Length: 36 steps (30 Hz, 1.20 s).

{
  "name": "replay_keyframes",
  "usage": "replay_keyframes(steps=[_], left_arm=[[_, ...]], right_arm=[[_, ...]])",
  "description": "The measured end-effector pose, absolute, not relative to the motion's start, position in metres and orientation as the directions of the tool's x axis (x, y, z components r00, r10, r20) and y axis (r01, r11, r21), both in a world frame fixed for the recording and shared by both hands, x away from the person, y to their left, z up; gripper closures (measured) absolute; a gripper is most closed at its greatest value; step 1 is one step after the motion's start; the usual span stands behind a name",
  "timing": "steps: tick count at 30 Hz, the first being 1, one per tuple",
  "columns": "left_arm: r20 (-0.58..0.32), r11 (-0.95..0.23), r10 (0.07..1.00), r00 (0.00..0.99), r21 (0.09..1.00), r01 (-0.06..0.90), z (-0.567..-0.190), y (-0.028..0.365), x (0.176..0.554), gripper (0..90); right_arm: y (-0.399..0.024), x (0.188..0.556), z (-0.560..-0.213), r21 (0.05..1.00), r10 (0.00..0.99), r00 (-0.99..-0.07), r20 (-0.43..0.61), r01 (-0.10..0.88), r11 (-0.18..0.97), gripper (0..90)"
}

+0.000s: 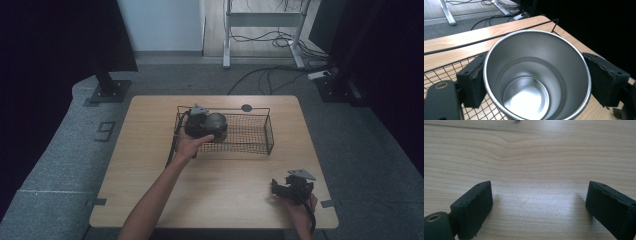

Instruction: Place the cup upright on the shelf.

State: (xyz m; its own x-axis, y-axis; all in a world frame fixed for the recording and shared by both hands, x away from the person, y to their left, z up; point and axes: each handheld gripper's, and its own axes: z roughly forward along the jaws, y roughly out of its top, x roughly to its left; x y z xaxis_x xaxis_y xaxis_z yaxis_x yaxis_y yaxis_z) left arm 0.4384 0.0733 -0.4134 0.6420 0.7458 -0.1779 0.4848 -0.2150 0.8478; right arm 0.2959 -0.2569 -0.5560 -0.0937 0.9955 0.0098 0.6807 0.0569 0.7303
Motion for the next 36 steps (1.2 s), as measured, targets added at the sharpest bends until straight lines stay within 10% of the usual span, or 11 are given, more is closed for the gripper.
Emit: replay_keyframes(steps=[36], left_arm=[[-0.205,-0.231,0.787,0.582,0.777,0.586,-0.451,0.069,0.488,14.4]], right_arm=[[-0.257,0.295,-0.556,0.733,0.996,-0.087,0.008,0.678,0.053,9.1]])
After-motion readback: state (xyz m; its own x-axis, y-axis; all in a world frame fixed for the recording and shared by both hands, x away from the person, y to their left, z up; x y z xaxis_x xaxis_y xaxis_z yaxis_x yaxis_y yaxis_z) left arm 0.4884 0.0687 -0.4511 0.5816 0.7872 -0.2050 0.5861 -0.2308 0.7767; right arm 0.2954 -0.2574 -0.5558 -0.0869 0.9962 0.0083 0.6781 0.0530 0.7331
